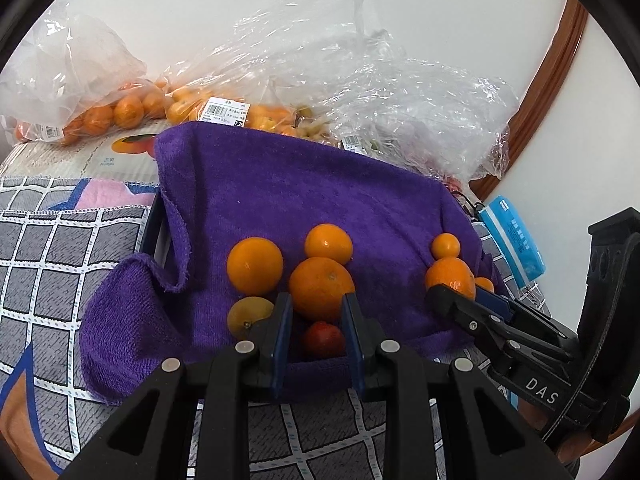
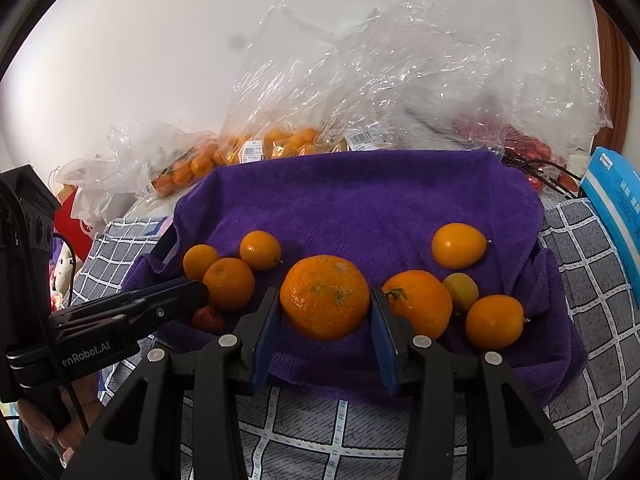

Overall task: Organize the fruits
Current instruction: 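Lower the orange and the red fruit onto the towel and open both tools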

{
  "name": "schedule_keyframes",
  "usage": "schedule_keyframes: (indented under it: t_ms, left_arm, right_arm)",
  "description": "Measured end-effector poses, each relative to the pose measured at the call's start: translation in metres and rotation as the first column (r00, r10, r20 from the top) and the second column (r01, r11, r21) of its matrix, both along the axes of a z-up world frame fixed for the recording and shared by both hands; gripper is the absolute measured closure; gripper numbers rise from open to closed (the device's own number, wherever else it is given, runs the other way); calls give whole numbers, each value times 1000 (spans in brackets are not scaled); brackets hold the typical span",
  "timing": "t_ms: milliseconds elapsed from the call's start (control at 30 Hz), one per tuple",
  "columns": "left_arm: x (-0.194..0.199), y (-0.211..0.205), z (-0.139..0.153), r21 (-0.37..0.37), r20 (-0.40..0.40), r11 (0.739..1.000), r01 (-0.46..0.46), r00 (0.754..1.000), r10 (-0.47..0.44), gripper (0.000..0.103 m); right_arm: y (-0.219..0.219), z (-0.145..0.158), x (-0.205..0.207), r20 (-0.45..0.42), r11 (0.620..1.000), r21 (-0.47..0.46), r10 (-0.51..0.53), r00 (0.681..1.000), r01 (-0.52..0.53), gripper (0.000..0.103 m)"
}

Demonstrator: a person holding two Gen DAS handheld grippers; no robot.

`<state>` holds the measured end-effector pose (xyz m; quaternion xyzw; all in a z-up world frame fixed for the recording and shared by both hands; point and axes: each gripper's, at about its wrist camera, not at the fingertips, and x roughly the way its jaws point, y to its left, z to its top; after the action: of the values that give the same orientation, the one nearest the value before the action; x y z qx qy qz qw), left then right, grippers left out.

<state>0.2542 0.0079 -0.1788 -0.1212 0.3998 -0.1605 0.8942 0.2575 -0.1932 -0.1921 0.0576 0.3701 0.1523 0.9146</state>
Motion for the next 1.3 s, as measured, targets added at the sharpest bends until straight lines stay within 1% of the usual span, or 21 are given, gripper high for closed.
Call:
schedule_keyframes:
  t_ms: [200, 500, 800, 967, 1233, 1300]
  left_arm:
    - [-1, 1, 2, 17, 12, 1000, -16, 1000, 15, 78]
    - [0, 2, 2, 13, 11, 1000, -19, 1000, 19, 75]
    - [0, 5, 3, 4, 11, 1000, -23, 1000, 23, 75]
    - [0, 5, 3, 11, 12, 1000, -26, 1000, 26, 70]
    - [0, 5, 3, 11, 13, 1000, -26, 1000, 26, 69]
    - [0, 5, 3, 11, 14, 1000, -26, 1000, 25, 67]
  right_arm:
    - [1, 0, -1, 5, 1000, -4, -1, 1000, 1, 59]
    - [1, 0, -2, 10, 1000, -3, -2, 1000, 2, 59]
    - [2, -1, -3, 11, 1000, -17, 6, 1000, -5, 59]
    - [3, -1, -3, 12, 1000, -18, 5, 1000, -4, 59]
    - [2, -1, -3, 12, 1000, -18, 5, 1000, -4, 59]
    - [2, -1, -4, 16, 1000, -19, 1, 1000, -1, 59]
